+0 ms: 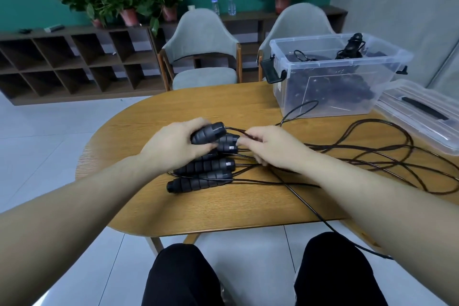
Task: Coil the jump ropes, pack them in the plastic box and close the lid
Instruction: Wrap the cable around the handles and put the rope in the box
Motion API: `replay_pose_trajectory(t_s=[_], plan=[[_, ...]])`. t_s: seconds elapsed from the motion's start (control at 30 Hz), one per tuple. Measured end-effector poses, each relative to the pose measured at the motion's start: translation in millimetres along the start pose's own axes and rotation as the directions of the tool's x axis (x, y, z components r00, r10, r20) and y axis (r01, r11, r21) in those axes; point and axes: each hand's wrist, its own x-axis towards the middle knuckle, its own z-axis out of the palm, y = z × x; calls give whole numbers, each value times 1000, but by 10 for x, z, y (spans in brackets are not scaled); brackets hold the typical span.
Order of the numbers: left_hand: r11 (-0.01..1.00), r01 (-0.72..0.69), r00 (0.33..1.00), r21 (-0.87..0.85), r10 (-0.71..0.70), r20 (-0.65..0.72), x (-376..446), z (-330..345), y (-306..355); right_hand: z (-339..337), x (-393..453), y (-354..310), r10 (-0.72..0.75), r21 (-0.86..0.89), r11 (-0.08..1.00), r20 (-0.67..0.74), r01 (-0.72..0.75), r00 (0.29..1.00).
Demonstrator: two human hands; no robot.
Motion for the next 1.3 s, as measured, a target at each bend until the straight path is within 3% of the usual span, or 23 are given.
replay_pose_trajectory(t_s=[0.1, 0.2, 0.3, 0.4, 0.57, 0.7, 1.13, 1.3], plan=[[999, 33, 999, 37, -33, -23, -16, -31, -68, -137, 77, 6, 15, -46, 999, -58, -18, 998], [989, 96, 987, -116, -109, -116, 32, -64, -152, -338, 98, 156, 71, -166, 983, -39, -77, 997], [955, 175, 977, -239, -199, -82, 87, -94, -254, -454, 56, 353, 168, -147, 973, -76, -178, 983], [977, 176, 984, -121, -169, 64, 101, -39, -310, -506, 50, 381, 241, -58, 968, -63, -245, 968], [994, 112, 986, -19, -108, 130, 166, 83, -330, -411, 113, 336, 248, -146, 962, 104, -232, 963], [989, 98, 967, 108, -120, 226, 226, 167, -407, -180, 262, 270, 214, -158, 969, 158, -190, 964], [978, 7, 957, 209, -67, 281, 302, 282, -409, 202, 499, 219, 209, -271, 957, 383, -107, 900], [991, 35, 976, 130, -62, 209, 325, 281, -388, 8, 477, 123, 145, -122, 985, 169, -125, 975]])
